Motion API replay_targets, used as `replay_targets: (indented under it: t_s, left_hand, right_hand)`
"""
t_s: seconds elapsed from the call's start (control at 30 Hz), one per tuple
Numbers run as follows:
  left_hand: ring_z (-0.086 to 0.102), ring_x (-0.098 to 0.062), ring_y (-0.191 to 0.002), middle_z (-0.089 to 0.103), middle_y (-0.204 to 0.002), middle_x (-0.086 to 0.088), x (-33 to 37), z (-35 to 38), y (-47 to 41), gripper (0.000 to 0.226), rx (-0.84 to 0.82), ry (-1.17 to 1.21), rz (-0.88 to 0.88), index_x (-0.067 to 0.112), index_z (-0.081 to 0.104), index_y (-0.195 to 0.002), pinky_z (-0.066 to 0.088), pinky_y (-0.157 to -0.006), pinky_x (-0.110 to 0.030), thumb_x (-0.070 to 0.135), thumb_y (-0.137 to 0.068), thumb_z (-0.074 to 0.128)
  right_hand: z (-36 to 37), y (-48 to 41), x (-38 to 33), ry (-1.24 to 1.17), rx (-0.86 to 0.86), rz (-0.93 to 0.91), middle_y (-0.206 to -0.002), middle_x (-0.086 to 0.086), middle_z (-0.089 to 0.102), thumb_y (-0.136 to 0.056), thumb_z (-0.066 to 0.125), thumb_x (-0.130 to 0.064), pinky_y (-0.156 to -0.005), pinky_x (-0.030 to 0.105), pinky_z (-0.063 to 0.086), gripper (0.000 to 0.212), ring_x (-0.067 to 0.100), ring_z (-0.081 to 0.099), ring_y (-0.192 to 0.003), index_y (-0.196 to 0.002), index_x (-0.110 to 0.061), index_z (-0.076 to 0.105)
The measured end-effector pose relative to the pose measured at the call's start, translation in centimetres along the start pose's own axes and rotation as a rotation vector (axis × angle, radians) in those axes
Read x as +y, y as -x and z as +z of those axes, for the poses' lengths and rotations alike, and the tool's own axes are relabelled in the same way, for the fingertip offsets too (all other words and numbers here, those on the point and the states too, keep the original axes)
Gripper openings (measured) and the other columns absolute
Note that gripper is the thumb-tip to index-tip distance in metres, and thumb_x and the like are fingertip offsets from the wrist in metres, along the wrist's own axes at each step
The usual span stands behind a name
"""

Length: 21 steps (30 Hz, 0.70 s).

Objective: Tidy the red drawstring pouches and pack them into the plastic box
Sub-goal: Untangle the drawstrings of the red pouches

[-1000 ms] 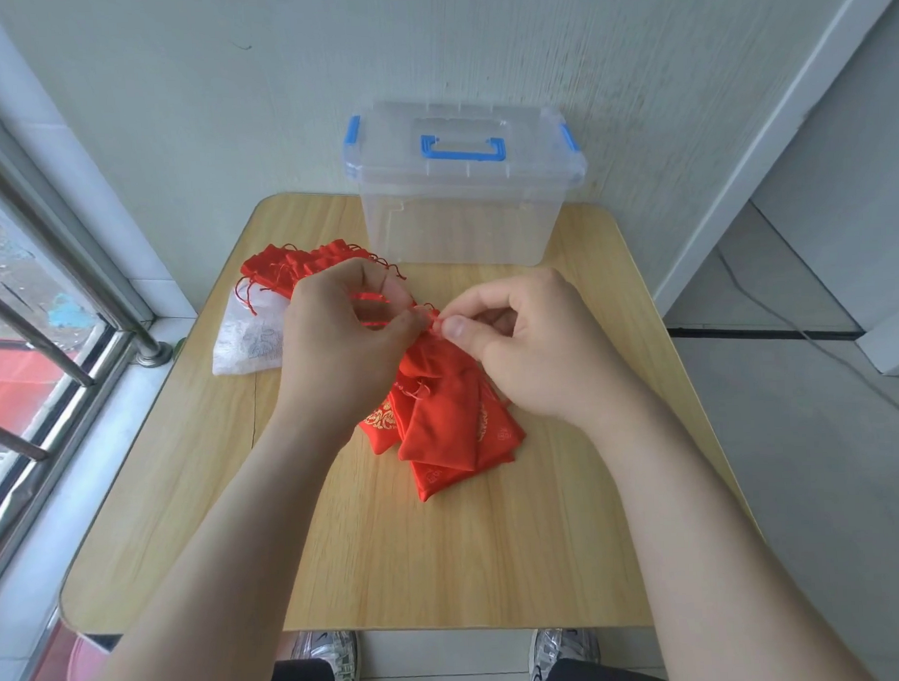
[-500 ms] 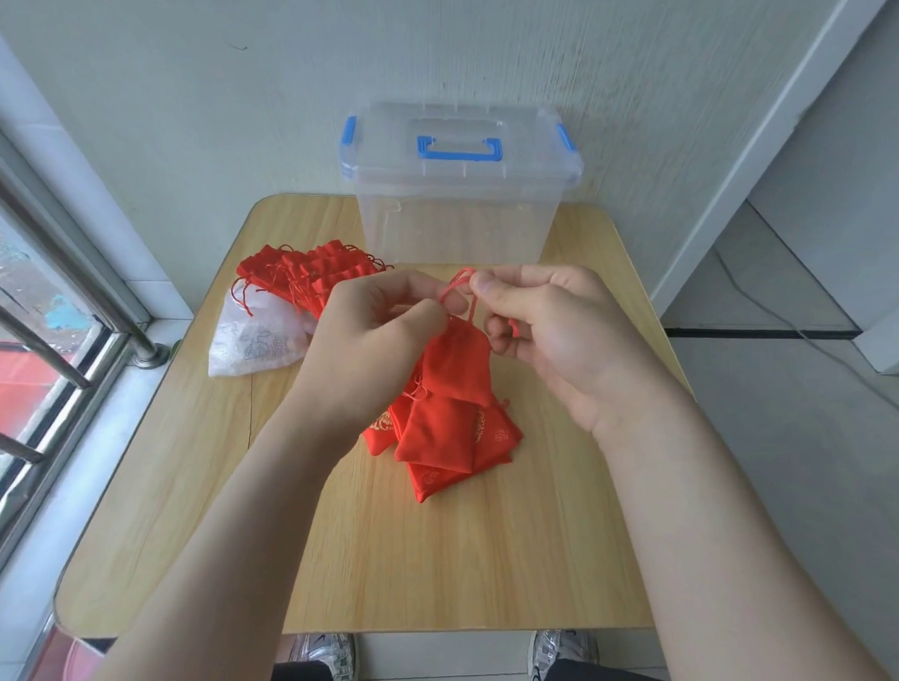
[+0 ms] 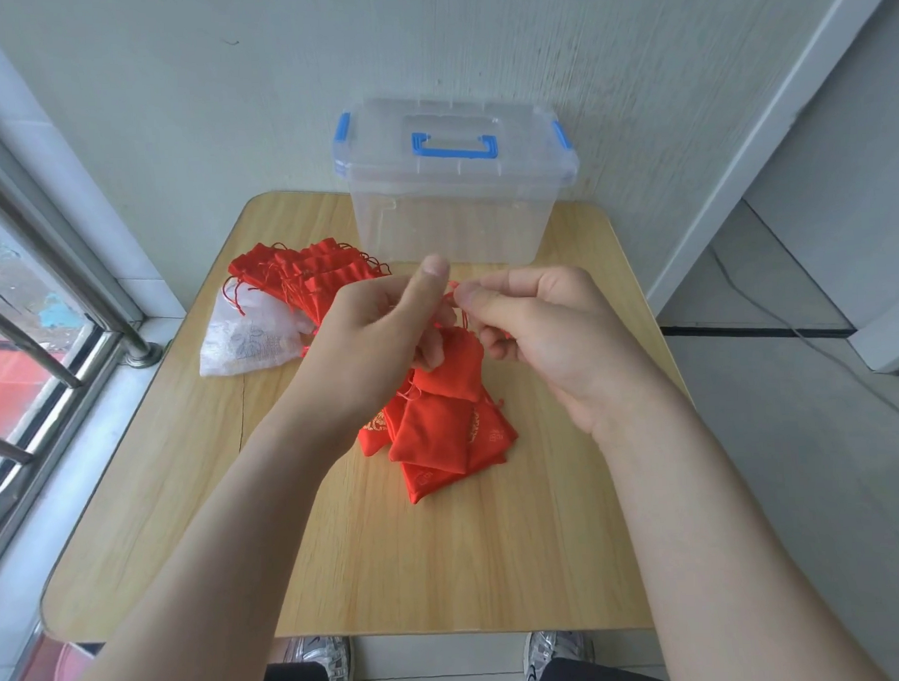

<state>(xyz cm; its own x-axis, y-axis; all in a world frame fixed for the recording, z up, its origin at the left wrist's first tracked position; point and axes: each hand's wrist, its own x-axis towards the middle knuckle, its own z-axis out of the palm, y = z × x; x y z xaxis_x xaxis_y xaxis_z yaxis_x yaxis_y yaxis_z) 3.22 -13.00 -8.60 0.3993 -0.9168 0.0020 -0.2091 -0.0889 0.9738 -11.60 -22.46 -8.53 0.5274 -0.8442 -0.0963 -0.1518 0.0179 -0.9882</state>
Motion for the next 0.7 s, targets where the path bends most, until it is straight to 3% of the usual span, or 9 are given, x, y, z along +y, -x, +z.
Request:
replay_targets:
  t_s: [0.13, 0.27, 0.33, 0.47, 0.57, 0.7]
  left_hand:
    - [0.046, -0.015, -0.061, 0.047, -0.061, 0.008, -0.7, 0.1, -0.4, 0.043, 0.038, -0.056, 0.004, 0.006, 0.065, -0.084, 0.044, -0.064, -0.040, 0.036, -0.111, 0.053]
    - [0.040, -0.014, -0.053, 0.042, -0.053, 0.008, -0.5, 0.1, -0.6, 0.046, 0.158, -0.065, -0.086, -0.002, 0.068, -0.083, 0.038, -0.060, -0.033, 0.036, -0.107, 0.059]
    - [0.037, -0.016, -0.049, 0.039, -0.048, 0.005, -0.5, -0.3, -0.6, 0.048, 0.227, -0.052, -0.116, -0.001, 0.069, -0.076, 0.036, -0.058, -0.032, 0.040, -0.102, 0.065]
    - [0.035, -0.018, -0.050, 0.034, -0.049, 0.003, -0.4, -0.8, -0.4, 0.044, 0.193, -0.061, -0.140, 0.015, 0.079, -0.072, 0.037, -0.061, -0.033, 0.049, -0.099, 0.068]
    - [0.035, -0.013, -0.047, 0.037, -0.051, 0.003, -0.8, -0.7, -0.4, 0.042, 0.152, -0.073, -0.101, 0.015, 0.079, -0.076, 0.037, -0.056, -0.028, 0.045, -0.102, 0.067]
    - [0.051, -0.008, -0.053, 0.049, -0.053, 0.009, -1.4, -0.6, -1.0, 0.042, 0.133, -0.050, -0.072, 0.012, 0.072, -0.079, 0.057, -0.064, -0.034, 0.038, -0.109, 0.058]
  right_hand:
    - [-0.2, 0.0, 0.2, 0.087, -0.049, -0.060, -0.074, -0.002, 0.072, -0.098, 0.077, -0.019, -0.068, 0.023, 0.052, 0.007, 0.007, 0.063, -0.069, -0.099, -0.020, 0.084]
    - [-0.3, 0.0, 0.6, 0.275, -0.024, -0.088, -0.068, -0.022, 0.071, -0.103, 0.071, -0.019, -0.067, 0.009, 0.046, 0.015, -0.008, 0.063, -0.064, -0.105, -0.023, 0.085]
    - [-0.3, 0.0, 0.6, 0.381, 0.016, -0.102, -0.073, -0.021, 0.072, -0.105, 0.067, -0.019, -0.063, 0.003, 0.042, 0.019, -0.013, 0.062, -0.068, -0.101, -0.025, 0.084]
    - [-0.2, 0.1, 0.6, 0.450, 0.055, -0.083, -0.076, -0.013, 0.071, -0.107, 0.059, -0.018, -0.067, 0.014, 0.046, 0.024, -0.005, 0.064, -0.070, -0.098, -0.025, 0.079]
    - [0.0, -0.1, 0.5, 0.465, 0.063, -0.060, -0.081, -0.011, 0.065, -0.109, 0.050, -0.017, -0.066, 0.024, 0.042, 0.026, 0.004, 0.058, -0.072, -0.101, -0.025, 0.072]
    - [0.0, -0.1, 0.2, 0.512, 0.047, -0.044, -0.068, -0.014, 0.060, -0.105, 0.056, -0.029, -0.060, 0.023, 0.039, 0.023, 0.003, 0.057, -0.066, -0.095, -0.023, 0.075]
